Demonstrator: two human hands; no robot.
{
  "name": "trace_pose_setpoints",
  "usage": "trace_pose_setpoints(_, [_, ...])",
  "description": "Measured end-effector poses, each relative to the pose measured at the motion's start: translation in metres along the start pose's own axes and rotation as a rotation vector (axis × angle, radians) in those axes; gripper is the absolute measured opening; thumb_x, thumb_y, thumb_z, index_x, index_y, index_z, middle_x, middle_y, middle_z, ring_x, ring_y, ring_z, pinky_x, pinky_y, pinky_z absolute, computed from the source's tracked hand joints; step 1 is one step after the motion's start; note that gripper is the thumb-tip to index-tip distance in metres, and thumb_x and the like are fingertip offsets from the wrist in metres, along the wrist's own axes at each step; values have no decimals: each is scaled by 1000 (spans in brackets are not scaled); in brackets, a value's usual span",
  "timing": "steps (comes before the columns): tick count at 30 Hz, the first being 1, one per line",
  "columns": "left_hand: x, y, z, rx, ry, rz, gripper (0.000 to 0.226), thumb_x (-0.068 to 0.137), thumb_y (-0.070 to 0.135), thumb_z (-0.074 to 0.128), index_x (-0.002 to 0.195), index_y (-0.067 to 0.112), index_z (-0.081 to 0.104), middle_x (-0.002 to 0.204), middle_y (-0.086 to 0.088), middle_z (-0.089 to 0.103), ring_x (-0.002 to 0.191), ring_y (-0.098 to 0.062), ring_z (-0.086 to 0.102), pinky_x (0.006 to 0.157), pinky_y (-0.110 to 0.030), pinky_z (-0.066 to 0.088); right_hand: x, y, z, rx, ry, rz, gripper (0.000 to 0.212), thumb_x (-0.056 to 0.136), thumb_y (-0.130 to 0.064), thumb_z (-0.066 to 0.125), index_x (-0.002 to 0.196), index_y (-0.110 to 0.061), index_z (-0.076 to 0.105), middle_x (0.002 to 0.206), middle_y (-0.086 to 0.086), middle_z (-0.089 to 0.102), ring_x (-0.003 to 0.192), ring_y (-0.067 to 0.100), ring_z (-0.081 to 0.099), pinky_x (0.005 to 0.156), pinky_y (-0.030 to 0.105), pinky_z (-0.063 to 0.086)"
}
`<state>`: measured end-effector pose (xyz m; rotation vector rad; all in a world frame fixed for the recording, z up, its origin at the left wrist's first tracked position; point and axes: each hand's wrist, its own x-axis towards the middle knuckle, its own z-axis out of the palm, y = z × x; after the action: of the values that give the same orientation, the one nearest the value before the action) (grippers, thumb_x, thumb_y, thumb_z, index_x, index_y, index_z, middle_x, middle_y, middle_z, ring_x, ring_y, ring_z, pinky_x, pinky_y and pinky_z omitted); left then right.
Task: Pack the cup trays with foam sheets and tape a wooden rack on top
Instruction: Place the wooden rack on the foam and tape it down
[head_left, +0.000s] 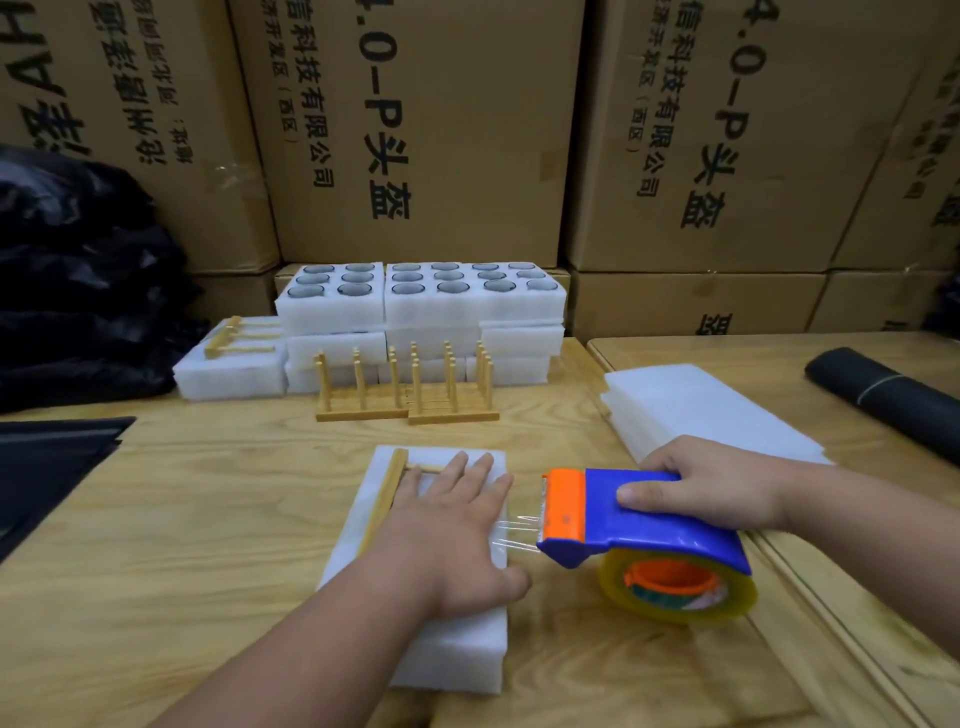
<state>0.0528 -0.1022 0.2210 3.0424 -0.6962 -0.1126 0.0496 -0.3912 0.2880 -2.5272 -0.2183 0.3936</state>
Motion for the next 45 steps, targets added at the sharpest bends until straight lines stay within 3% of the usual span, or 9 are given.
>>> trace_pose_setpoints(10, [0,0,5,-16,17,3,105,76,81,34,162,35,-3,170,10,-17,155,-14,-21,122,-59,-11,-6,7,-3,-25,-37,21,75,63,-91,61,79,-18,71,73,-1,72,65,10,65,63,25,47])
trace_pose_setpoints(13, [-1,1,4,-9,14,-1,104,77,81,34,162,35,-3,170,10,-17,155,-14,-21,122,-59,-11,-6,2,-8,-25,-68,56,79,64,-92,60,91,-19,75,83,-2,76,75,13,71,72,31,52])
trace_pose_setpoints(15, [-1,2,3,-6,13,-2,102,78,80,34,162,35,-3,170,10,-16,156,-15,-20,122,-60,-10,-8,-2,-11,-66,-54,19,72,67,-92,56,102,-32,74,95,-10,76,89,9,72,83,32,56])
trace_pose_setpoints(19, [-2,3,1,1,6,-1,101,80,79,34,162,35,-3,171,8,-15,156,-16,-19,122,-60,-9,-19,-13,-10,-223,-76,-46,72,54,-96,64,114,-58,57,111,-35,63,104,-9,61,84,21,52])
trace_pose_setpoints(23, [-3,3,-1,9,-2,-3,102,79,82,32,163,34,-2,171,8,-14,156,-16,-18,123,-60,-8,-27,-16,-5,-463,-104,-46,83,63,-71,73,133,-69,28,122,-42,45,112,-6,52,87,19,51])
trace_pose_setpoints(28, [-3,3,-1,23,-12,-4,101,81,81,34,162,35,-4,171,9,-15,156,-16,-19,123,-59,-8,-36,-9,-14,-467,-118,-4,75,74,-55,72,133,-67,26,123,-35,48,109,-4,54,91,25,50])
trace_pose_setpoints(35, [-2,4,0,23,-19,-17,107,74,87,27,163,34,-3,171,10,-15,156,-15,-19,122,-59,-9,-34,-3,-18,-279,-200,36,86,50,-81,81,125,-55,46,115,-27,59,103,1,60,85,25,52])
trace_pose_setpoints(40, [-3,5,-2,22,-34,-18,114,67,92,18,163,34,-4,171,10,-16,156,-15,-20,123,-58,-10,-19,0,-7,-143,-106,57,76,58,-94,63,99,-31,70,91,-12,74,80,3,69,72,25,51])
trace_pose_setpoints(45, [-5,5,-4,31,-40,-15,113,69,92,20,163,33,-5,171,10,-16,156,-15,-20,123,-59,-9,-8,3,1,30,-87,93,77,63,-91,63,87,-18,69,74,-5,71,66,7,64,63,21,44])
